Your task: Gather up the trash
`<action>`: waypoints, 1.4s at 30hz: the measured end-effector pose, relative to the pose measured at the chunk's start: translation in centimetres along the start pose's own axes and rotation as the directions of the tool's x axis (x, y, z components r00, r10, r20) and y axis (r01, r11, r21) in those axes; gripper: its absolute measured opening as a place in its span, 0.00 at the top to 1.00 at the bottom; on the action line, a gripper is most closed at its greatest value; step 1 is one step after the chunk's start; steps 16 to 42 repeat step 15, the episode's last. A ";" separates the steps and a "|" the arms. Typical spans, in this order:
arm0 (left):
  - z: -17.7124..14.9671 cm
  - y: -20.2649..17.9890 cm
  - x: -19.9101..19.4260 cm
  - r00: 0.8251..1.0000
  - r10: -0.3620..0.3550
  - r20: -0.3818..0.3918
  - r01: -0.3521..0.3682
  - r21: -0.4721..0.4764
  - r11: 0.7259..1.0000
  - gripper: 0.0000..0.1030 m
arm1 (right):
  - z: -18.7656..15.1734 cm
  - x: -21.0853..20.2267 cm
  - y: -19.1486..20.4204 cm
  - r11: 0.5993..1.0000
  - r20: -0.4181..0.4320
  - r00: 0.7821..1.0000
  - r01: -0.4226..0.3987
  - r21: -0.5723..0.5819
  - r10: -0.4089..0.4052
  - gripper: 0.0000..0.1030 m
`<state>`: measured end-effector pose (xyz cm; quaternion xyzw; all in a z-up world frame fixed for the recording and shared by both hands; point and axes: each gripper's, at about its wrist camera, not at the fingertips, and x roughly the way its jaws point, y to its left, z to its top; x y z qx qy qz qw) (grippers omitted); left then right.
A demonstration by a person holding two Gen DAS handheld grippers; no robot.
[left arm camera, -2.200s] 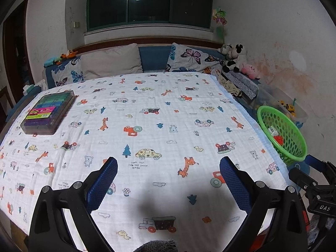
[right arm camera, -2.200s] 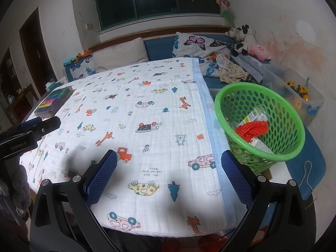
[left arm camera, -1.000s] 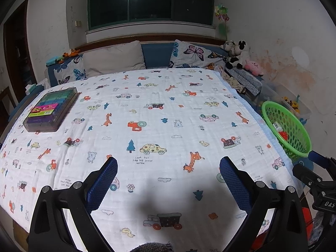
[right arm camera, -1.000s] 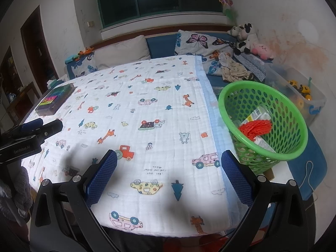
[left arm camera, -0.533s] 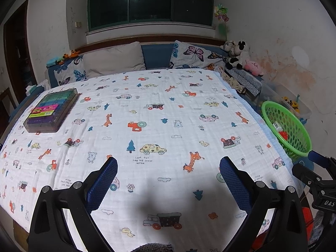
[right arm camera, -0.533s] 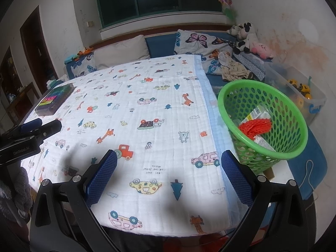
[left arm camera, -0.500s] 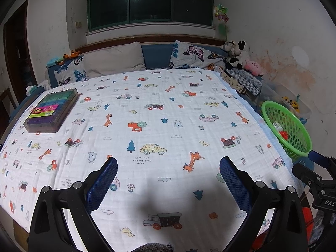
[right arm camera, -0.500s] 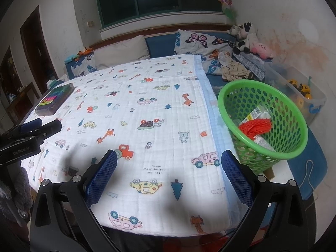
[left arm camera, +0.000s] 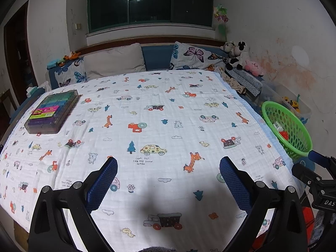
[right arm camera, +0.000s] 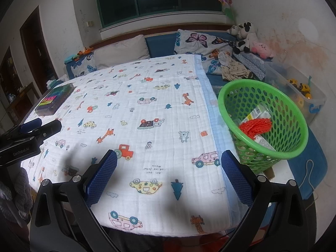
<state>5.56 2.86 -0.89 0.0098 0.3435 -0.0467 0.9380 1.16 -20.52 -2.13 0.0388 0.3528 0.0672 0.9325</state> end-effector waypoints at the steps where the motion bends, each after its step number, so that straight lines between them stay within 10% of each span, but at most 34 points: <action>1: 0.0 0.0 0.0 1.000 0.000 0.001 0.000 0.000 1.000 0.08 | -0.1 0.0 0.0 1.000 -0.001 1.000 -0.001 0.000 0.001 0.04; 42: 0.1 0.3 -0.1 1.000 0.021 0.003 -0.021 -0.005 1.000 0.08 | -0.2 0.3 0.0 1.000 -0.005 1.000 -0.003 0.001 0.003 0.04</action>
